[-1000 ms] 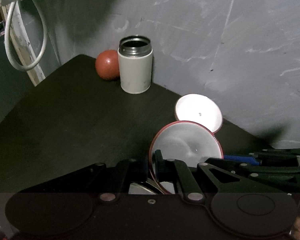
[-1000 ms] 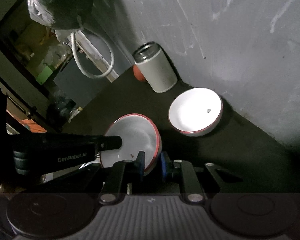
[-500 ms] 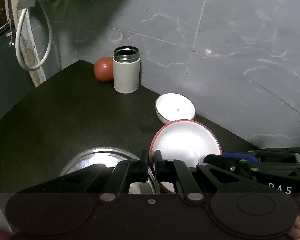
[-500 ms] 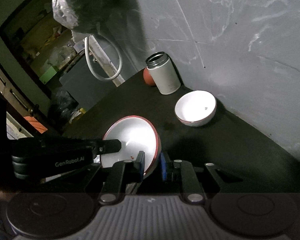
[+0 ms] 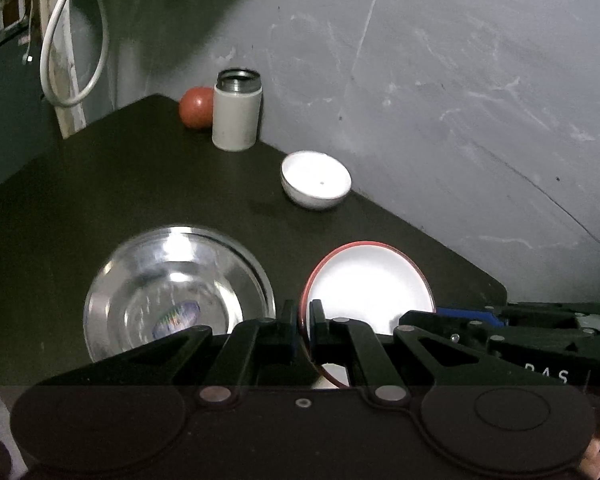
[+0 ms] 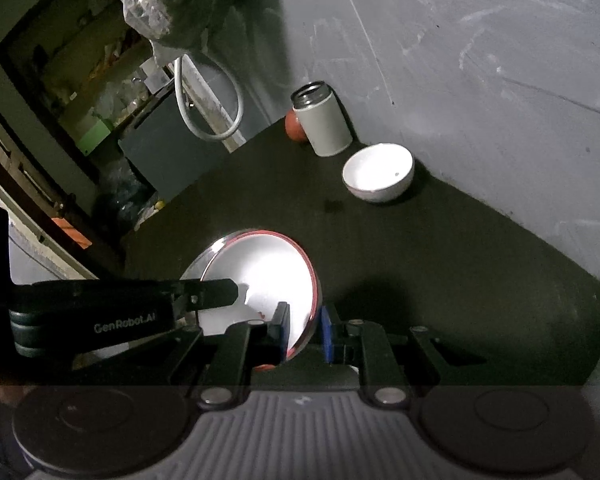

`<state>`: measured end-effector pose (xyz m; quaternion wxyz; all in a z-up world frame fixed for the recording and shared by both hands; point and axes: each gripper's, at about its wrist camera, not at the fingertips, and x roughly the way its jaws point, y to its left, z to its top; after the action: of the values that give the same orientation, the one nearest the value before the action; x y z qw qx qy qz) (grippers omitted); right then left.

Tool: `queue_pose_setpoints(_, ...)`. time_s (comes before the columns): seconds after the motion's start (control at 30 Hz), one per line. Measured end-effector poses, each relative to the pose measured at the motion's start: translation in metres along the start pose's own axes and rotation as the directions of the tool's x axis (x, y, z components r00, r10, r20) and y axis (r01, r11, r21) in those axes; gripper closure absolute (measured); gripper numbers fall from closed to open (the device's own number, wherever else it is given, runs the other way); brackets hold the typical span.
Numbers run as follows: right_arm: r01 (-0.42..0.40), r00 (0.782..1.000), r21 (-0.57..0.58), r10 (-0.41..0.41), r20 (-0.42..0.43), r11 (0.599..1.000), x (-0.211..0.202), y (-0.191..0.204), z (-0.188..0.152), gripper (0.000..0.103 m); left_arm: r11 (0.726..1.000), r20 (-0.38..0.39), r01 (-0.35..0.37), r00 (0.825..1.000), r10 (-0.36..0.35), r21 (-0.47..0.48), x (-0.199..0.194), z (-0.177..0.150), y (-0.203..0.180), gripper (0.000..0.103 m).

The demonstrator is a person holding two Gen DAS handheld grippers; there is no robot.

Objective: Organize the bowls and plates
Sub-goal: 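Carry the white bowl with both grippers over the steel bowl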

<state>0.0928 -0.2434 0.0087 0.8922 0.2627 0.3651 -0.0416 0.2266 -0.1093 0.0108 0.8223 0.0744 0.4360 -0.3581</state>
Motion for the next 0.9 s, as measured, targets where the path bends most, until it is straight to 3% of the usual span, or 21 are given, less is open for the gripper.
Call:
queue_pose_setpoints(0.37,0.015,0.997,-0.009,-0.015,-0.074,1.000,-0.012,-0.004,-0.029,0.084,0.997,-0.070,0.024,0.997,-0.029,-0.073,-0.001,-0.038,-0.009,0.097)
queue_pose_setpoints(0.9,0.023,0.985,-0.023,-0.027,-0.169,0.999,0.000,-0.015,-0.040,0.084,0.993,-0.171,0.002,0.985,-0.023,-0.119,0.014,-0.057,-0.015,0.096)
